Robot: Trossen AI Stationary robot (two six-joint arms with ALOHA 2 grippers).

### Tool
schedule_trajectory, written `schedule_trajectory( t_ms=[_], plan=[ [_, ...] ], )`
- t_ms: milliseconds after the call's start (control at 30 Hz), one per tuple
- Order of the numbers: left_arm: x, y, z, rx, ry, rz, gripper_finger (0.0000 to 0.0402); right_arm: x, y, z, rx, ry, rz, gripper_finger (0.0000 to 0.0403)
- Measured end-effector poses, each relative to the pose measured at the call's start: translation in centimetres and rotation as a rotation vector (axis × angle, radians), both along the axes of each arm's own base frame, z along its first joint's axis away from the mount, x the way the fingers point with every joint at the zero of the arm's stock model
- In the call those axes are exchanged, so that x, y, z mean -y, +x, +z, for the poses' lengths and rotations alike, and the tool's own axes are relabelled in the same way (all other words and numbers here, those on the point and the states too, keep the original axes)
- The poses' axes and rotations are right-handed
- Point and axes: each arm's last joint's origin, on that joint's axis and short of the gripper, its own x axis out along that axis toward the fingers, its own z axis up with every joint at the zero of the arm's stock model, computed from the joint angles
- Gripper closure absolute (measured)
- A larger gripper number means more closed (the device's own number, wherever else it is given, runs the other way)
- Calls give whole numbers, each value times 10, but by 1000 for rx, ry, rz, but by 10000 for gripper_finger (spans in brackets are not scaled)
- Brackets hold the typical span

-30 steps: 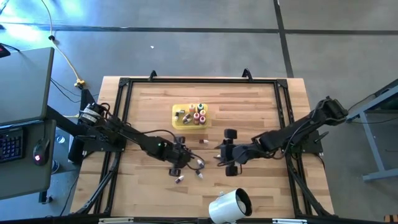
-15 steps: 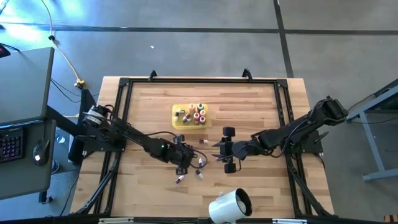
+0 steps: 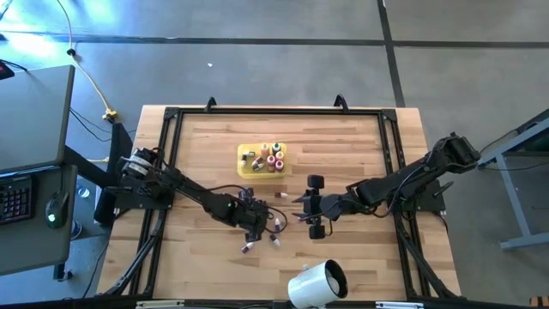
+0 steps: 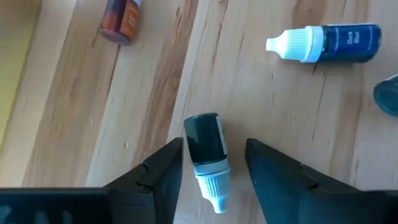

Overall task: Pick & Place food coloring
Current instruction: Put the middle small green food coloring bottle into the yellow container

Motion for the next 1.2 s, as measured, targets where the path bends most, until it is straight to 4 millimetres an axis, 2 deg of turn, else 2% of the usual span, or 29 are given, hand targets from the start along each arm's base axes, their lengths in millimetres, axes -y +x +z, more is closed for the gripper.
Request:
schedule_trajectory(
  t_ms=[367, 533, 767, 867, 1000, 1067, 1200],
  plan=[
    [0, 2, 0, 33, 15, 3, 329, 0, 0, 0, 1, 23, -14, 242],
    [-2, 5, 5, 27, 93, 22, 330, 0, 0, 0, 2, 26, -15, 242],
    [-9, 11, 44, -86, 356, 84, 316, 0, 0, 0, 2, 25, -15, 242],
    [-24, 10, 60, -141, 495, 150, 315, 0, 0, 0, 1, 25, -15, 242],
    [-58, 9, 77, -226, 599, 277, 315, 0, 0, 0, 1, 25, -15, 242],
    [-79, 8, 77, -274, 587, 336, 314, 0, 0, 0, 1, 24, -15, 242],
    [-118, 8, 69, -319, 439, 447, 314, 0, 0, 0, 1, 24, -14, 242]
  ],
)
